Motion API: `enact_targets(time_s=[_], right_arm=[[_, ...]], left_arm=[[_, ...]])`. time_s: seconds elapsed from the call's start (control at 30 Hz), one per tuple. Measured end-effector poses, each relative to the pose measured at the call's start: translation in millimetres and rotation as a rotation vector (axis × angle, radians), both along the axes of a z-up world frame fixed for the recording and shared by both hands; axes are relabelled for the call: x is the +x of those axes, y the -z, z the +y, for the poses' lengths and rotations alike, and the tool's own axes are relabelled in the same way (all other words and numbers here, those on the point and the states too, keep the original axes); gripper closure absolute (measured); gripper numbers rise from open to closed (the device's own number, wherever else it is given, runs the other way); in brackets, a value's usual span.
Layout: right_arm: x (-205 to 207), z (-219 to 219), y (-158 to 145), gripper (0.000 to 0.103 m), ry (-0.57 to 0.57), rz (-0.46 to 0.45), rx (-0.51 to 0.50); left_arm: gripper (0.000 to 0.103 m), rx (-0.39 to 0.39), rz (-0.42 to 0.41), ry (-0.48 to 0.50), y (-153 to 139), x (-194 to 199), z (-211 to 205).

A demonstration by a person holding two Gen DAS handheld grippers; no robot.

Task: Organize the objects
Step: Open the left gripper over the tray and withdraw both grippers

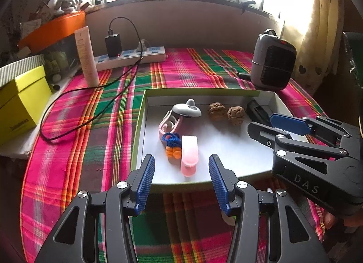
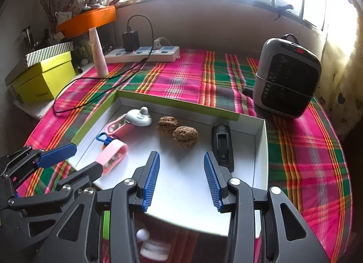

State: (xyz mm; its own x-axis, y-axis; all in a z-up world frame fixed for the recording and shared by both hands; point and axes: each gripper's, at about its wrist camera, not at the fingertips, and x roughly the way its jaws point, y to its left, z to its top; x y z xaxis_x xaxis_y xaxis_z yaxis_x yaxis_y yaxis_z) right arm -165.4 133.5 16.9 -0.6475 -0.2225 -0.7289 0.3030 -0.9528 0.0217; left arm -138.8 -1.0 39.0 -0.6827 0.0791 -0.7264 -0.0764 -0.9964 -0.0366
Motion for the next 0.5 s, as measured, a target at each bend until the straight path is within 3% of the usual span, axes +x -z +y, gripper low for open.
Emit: enact_targets(time_s=[0.5], right_arm=[[43, 6, -7, 0.061, 0.014, 0.049, -0.015]], left_arm=[[0.055, 0.023, 0.029, 0.006, -6, 33, -1]])
